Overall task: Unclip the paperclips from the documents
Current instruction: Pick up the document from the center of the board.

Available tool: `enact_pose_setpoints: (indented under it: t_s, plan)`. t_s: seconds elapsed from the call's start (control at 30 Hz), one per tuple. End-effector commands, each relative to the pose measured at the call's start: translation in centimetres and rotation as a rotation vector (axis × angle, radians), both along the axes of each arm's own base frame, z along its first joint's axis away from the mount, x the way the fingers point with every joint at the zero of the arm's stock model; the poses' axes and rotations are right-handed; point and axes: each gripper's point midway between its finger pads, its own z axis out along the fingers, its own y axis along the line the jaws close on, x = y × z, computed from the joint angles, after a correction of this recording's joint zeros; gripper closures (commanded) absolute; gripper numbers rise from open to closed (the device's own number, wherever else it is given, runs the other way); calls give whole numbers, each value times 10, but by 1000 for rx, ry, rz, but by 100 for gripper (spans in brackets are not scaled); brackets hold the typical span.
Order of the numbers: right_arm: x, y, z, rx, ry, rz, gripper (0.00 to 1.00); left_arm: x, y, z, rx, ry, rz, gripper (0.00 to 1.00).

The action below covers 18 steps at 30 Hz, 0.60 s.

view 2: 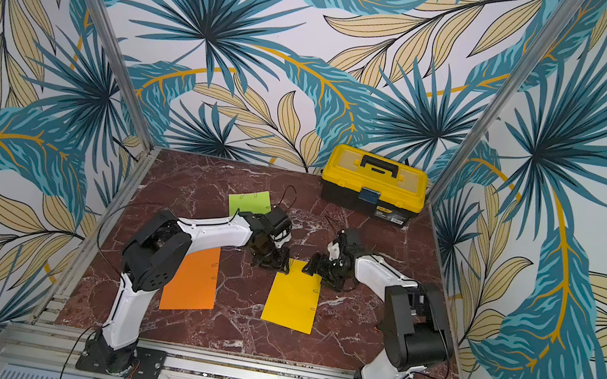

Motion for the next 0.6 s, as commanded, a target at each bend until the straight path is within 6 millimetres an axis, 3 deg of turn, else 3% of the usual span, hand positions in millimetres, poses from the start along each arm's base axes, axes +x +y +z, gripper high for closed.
enact_pose_setpoints:
  t_s: [0.0,0.3,0.57]
  plan:
    - [-50,-18,-54,-115,194,29,19,-14,3,-26,49,66,-6,58]
    - [-57,-23,-49,-147,215,9,17,-18,8,-29,61,77,2,58]
    - [-60,-43,-25,-247,185,-58,14,-19,14,-26,72,67,12,58]
